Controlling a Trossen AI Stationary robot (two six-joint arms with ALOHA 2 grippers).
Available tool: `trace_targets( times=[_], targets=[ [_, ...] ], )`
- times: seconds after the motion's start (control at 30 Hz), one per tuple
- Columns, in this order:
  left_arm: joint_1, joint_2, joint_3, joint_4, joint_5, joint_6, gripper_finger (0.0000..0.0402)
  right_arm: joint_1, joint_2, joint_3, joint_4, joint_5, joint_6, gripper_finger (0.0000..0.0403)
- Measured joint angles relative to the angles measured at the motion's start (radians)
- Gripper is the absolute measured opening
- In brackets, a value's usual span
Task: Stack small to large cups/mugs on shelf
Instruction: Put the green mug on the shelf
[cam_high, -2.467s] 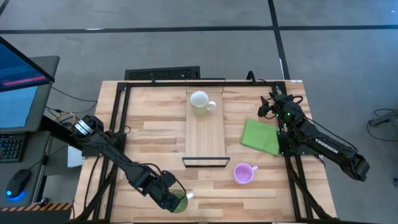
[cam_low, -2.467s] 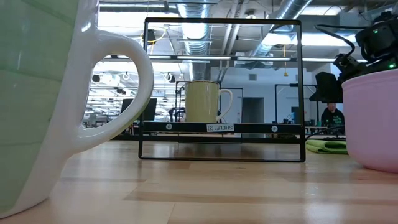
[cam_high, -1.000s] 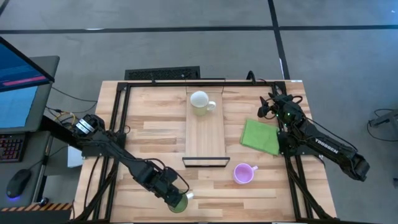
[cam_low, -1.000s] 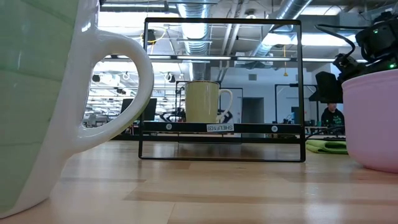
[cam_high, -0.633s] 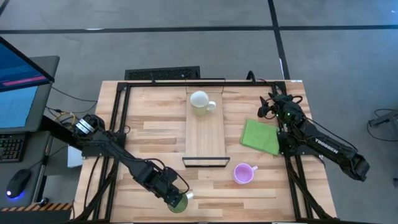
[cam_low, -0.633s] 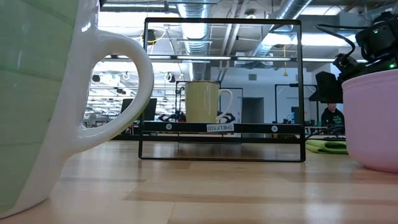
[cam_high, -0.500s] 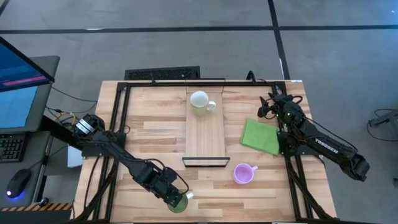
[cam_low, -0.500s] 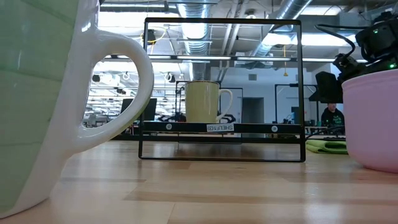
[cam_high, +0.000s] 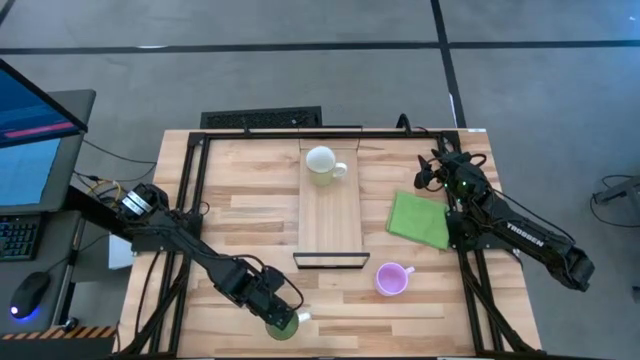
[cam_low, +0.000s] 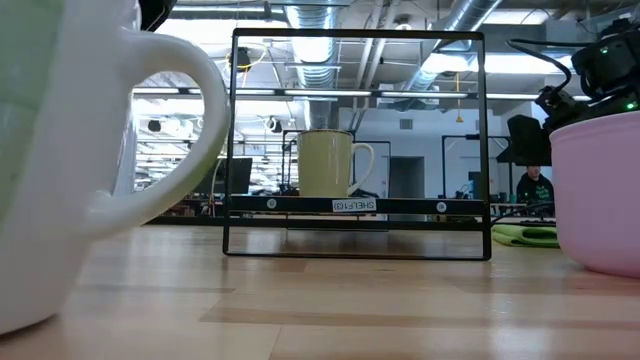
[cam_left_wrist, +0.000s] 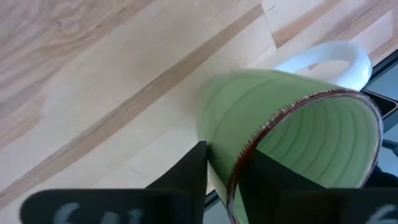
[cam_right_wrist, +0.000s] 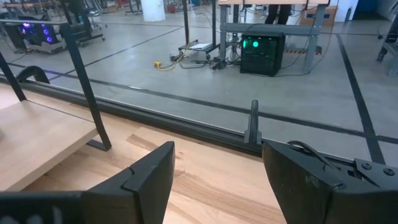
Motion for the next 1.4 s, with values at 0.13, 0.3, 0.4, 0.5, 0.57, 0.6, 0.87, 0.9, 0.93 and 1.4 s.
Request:
trace_targets(
  times=[0.13, 0.3, 0.4, 0.5, 0.57, 0.6, 0.87, 0.9, 0.93, 1.4],
  targets=[
    [0.0, 0.0, 0.0, -0.003, -0.016, 0.018, 0.0043, 0.0, 0.0, 0.0, 0.0, 0.0, 0.0, 0.0268],
    [0.001, 0.001, -0.002, 0.002, -0.032, 0.084, 0.0009, 0.0, 0.0, 0.0, 0.0, 0.0, 0.0, 0.0268],
    [0.001, 0.001, -0.002, -0.004, -0.046, 0.107, 0.001, 0.0, 0.0, 0.0, 0.0, 0.0, 0.0, 0.0268],
    [0.007, 0.001, -0.002, -0.005, -0.051, 0.122, 0.0006, 0.0, 0.0, 0.0, 0.0, 0.0, 0.0, 0.0268],
    [0.013, 0.001, -0.002, -0.01, -0.047, 0.134, 0.0006, 0.0, 0.0, 0.0, 0.0, 0.0, 0.0, 0.0268],
    [0.015, 0.001, -0.002, -0.012, -0.047, 0.139, 0.0006, 0.0, 0.0, 0.0, 0.0, 0.0, 0.0, 0.0268],
    [0.023, 0.001, -0.001, -0.069, -0.01, 0.144, 0.0003, 0.0, 0.0, 0.0, 0.0, 0.0, 0.0, 0.0268],
    [0.023, 0.0, 0.0, -0.075, -0.004, 0.144, 0.0003, 0.0, 0.0, 0.0, 0.0, 0.0, 0.0, 0.0268],
    [0.023, 0.0, 0.0, -0.081, 0.006, 0.146, 0.0002, 0.0, 0.0, 0.0, 0.0, 0.0, 0.0, 0.0268],
    [0.025, -0.182, 0.0, -0.225, -0.088, 0.132, 0.0002, 0.0, 0.0, 0.0, 0.0, 0.0, 0.015, 0.0268]
  ],
)
